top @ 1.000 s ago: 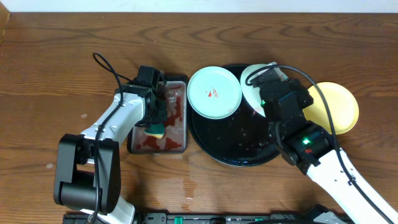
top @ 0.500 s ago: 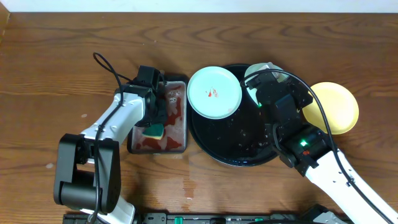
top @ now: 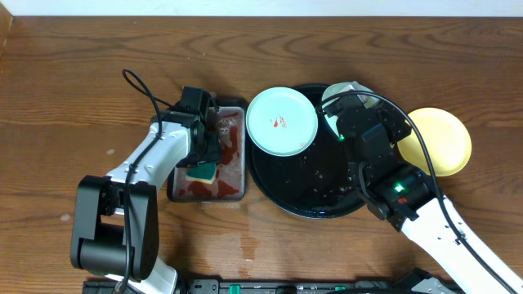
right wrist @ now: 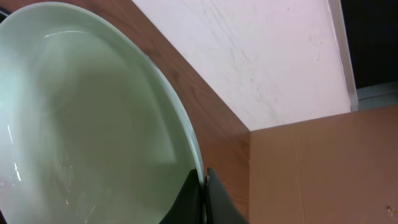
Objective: Clean dirty plates on tray and stack at the side
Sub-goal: 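Lower the pale green plate onto the yellow plate and release it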
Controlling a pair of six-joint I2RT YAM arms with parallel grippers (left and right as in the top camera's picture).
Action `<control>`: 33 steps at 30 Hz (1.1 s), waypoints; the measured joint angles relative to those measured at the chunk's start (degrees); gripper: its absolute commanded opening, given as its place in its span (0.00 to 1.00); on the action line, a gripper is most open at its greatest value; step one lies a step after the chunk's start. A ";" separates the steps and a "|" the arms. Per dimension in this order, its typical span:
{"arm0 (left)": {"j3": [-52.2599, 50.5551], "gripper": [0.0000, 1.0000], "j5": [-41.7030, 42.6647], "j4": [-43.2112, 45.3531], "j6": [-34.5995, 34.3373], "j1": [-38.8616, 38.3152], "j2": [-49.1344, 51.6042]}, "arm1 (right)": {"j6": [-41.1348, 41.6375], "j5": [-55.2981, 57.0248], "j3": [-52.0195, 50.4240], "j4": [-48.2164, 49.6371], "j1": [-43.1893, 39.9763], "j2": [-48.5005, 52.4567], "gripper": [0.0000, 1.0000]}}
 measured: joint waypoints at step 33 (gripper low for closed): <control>-2.25 0.67 0.17 4.35 0.02 0.00 -1.20 | 0.00 0.15 0.00 -0.04 0.00 0.00 0.01</control>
